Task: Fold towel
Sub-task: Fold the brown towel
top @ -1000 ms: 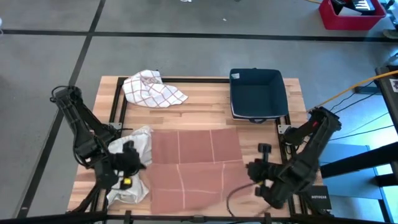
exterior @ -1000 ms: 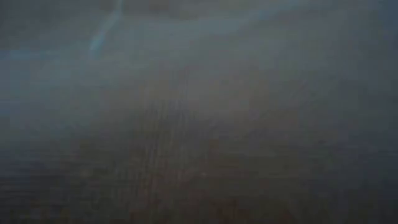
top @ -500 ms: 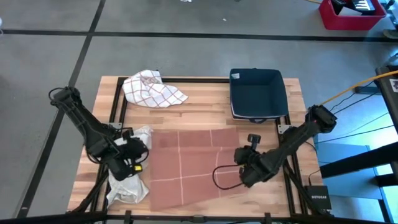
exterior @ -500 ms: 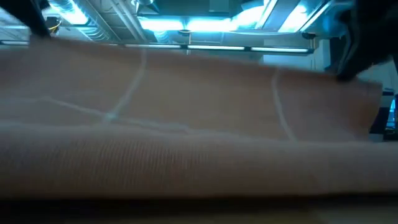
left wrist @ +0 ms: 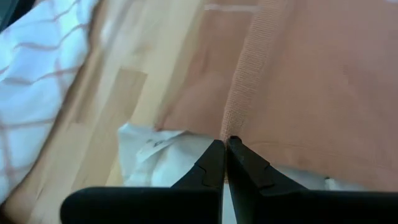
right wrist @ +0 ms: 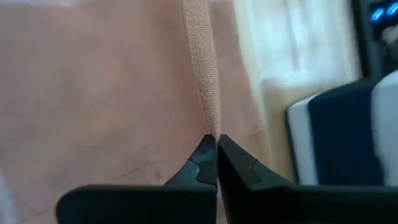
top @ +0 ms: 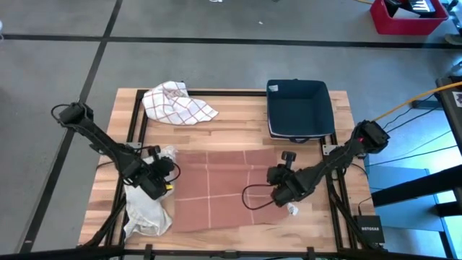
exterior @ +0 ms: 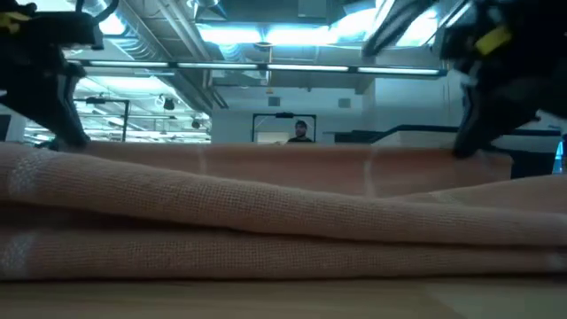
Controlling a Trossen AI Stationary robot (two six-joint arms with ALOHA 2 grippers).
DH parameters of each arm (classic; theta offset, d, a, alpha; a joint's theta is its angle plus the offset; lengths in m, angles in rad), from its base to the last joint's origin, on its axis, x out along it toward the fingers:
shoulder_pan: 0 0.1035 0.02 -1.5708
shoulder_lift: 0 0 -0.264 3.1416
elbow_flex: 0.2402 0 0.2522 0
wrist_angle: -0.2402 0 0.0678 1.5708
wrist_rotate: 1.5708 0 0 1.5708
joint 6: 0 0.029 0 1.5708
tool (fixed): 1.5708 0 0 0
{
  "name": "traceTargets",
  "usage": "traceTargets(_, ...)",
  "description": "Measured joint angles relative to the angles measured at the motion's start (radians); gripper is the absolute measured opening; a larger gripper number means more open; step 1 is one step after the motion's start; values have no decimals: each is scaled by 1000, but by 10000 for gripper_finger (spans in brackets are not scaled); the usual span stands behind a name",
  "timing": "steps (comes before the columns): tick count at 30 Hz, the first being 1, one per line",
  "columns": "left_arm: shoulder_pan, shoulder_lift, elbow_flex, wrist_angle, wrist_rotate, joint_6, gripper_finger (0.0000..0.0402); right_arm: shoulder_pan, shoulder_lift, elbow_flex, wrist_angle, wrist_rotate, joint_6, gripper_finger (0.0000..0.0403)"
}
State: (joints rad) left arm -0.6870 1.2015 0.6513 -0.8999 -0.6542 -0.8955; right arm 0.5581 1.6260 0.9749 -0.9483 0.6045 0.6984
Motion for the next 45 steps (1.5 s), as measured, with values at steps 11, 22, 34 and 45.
traceTargets(11,66,0,-109,266,245,174,1,-37,0,-38,135,-207,-222,4)
traceTargets(22,119,-30,-31,219,222,215,1,-67,-41,2,38,-92,-181,4)
traceTargets(34,254,-71,19,-20,-53,175,1,-211,-62,-4,-35,9,-172,4)
traceTargets(45,318,-70,-52,107,-46,274,1,-273,-62,-60,47,5,-239,14)
